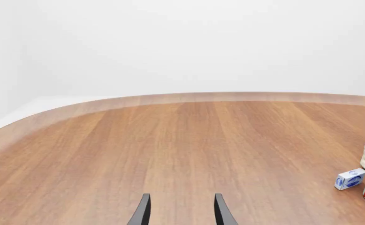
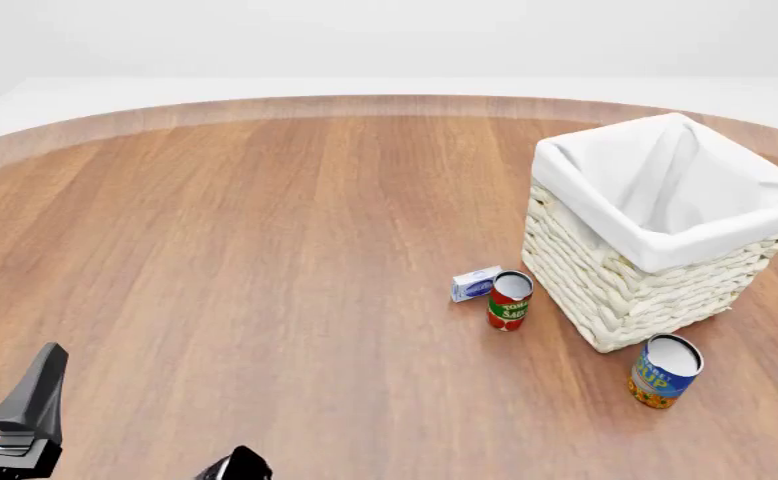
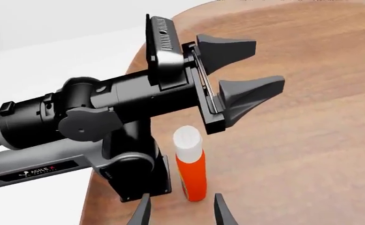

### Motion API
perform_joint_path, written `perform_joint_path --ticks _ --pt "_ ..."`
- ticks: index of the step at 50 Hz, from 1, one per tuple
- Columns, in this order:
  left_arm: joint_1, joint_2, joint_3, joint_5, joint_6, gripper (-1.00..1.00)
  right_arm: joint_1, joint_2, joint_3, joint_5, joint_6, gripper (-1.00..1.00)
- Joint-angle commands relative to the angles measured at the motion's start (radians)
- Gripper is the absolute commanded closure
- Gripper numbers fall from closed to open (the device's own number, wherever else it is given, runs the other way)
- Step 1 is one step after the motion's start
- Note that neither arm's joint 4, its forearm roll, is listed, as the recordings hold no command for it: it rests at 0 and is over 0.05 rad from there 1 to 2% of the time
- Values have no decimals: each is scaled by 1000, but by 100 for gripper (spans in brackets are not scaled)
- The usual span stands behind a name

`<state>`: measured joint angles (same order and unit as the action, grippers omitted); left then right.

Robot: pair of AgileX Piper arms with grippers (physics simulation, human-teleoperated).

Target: Pick up the ketchup, and put it in the basket.

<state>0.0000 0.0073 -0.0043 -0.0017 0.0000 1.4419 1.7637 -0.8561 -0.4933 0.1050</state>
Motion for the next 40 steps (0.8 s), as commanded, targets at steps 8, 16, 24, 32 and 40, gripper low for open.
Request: perform_joint_path --ticks 8,16,24,32,40 --pt "0 0 0 0 0 -100 6 18 -40 21 1 -100" --pt "0 0 0 0 0 -100 4 29 -45 12 20 -100" --pt "0 0 0 0 0 -100 1 46 -55 4 35 -100" --pt "0 0 0 0 0 -100 -11 57 -72 8 40 -100" --pt "0 0 0 0 0 -100 -17 71 -87 10 37 -100"
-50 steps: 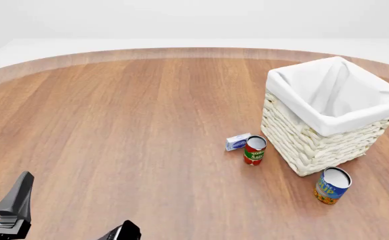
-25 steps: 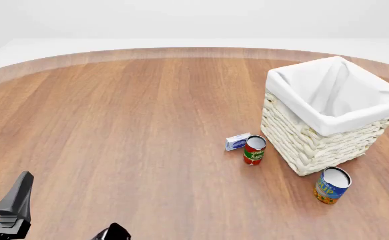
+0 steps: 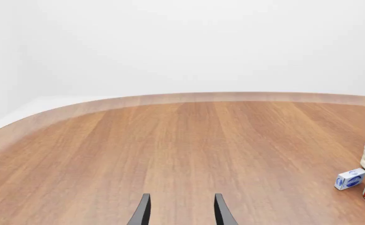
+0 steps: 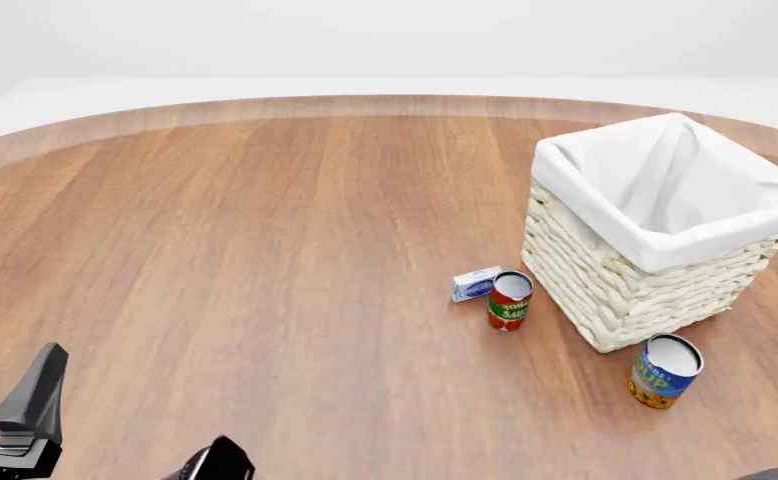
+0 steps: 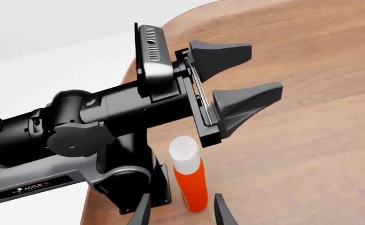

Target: Pick up the ketchup, and put it in the basket.

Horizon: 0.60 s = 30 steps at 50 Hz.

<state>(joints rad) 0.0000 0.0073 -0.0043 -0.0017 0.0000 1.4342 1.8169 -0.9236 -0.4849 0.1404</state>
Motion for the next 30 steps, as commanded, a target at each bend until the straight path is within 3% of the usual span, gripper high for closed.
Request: perform_joint_path --ticks 1,30 --pt "0 0 0 0 0 -100 -13 20 -21 1 0 -100" --pt "0 0 0 0 0 -100 -6 103 -107 32 4 -100"
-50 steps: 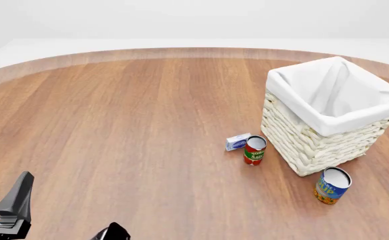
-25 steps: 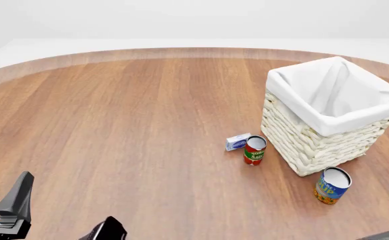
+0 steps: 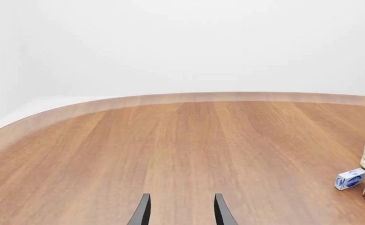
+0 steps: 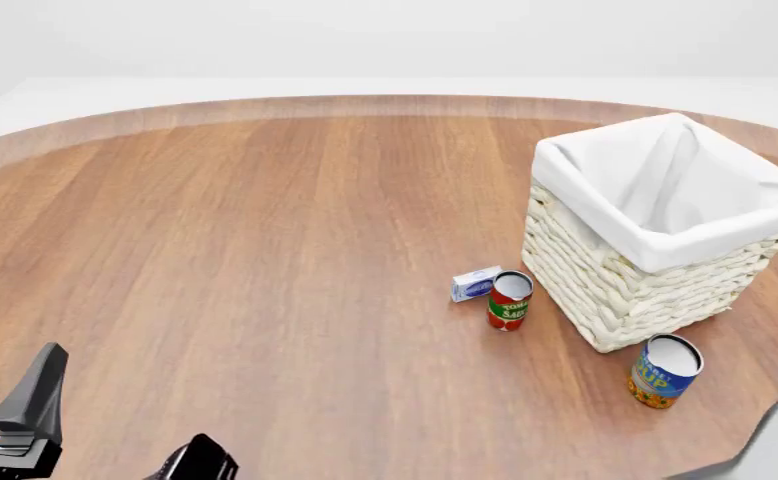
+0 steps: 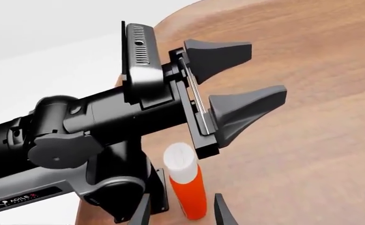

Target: Pick up the ketchup, and put it in the basket.

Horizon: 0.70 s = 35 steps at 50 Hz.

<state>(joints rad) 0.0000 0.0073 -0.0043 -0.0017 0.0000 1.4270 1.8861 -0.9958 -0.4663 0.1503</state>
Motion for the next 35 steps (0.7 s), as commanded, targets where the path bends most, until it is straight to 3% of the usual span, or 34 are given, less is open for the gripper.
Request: perform_joint_path --ticks 1,35 --pt "0 0 0 0 0 -100 2 37 -37 14 -5 -100" --pt "0 0 0 0 0 -100 -10 110 -110 31 -5 -100"
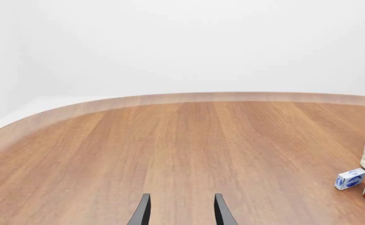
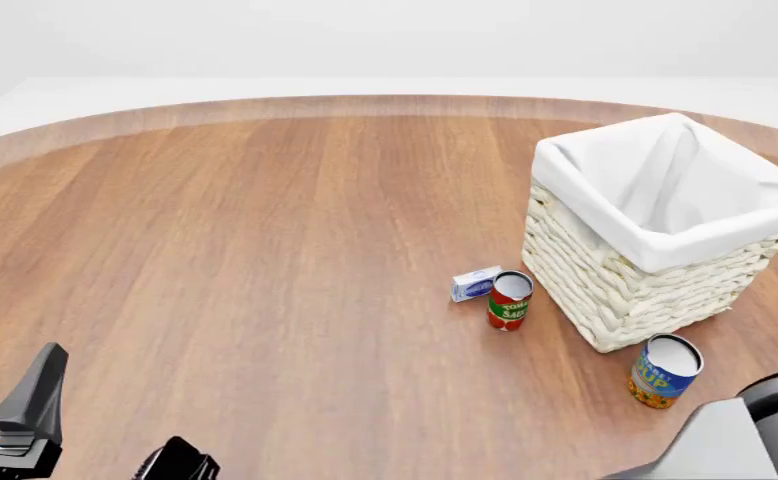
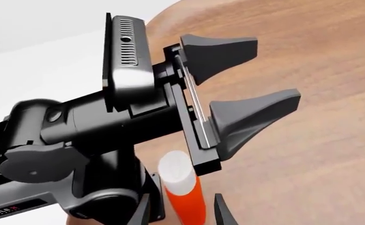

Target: Pick up the ketchup, and put it in the basket.

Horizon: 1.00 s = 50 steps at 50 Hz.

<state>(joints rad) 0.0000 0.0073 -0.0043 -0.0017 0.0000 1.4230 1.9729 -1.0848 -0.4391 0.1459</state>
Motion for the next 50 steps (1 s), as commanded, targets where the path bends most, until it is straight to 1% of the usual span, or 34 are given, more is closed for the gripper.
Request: perform_joint_path --ticks 1,14,18,23,27,29,50 --pt "0 0 0 0 0 -100 -6 23 -21 3 -1 -100" --pt "0 0 0 0 0 -100 -14 55 -52 17 -4 -100" --pt "0 0 0 0 0 -100 -11 55 -52 17 -13 -100" --pt "0 0 0 0 0 -100 -1 60 -56 18 -10 -100" --pt "0 0 0 0 0 -100 4 71 -70 26 -23 -100" --pt "0 0 0 0 0 -100 6 69 -70 27 -19 -100" --pt "0 0 0 0 0 -100 5 88 -107 42 -51 -100"
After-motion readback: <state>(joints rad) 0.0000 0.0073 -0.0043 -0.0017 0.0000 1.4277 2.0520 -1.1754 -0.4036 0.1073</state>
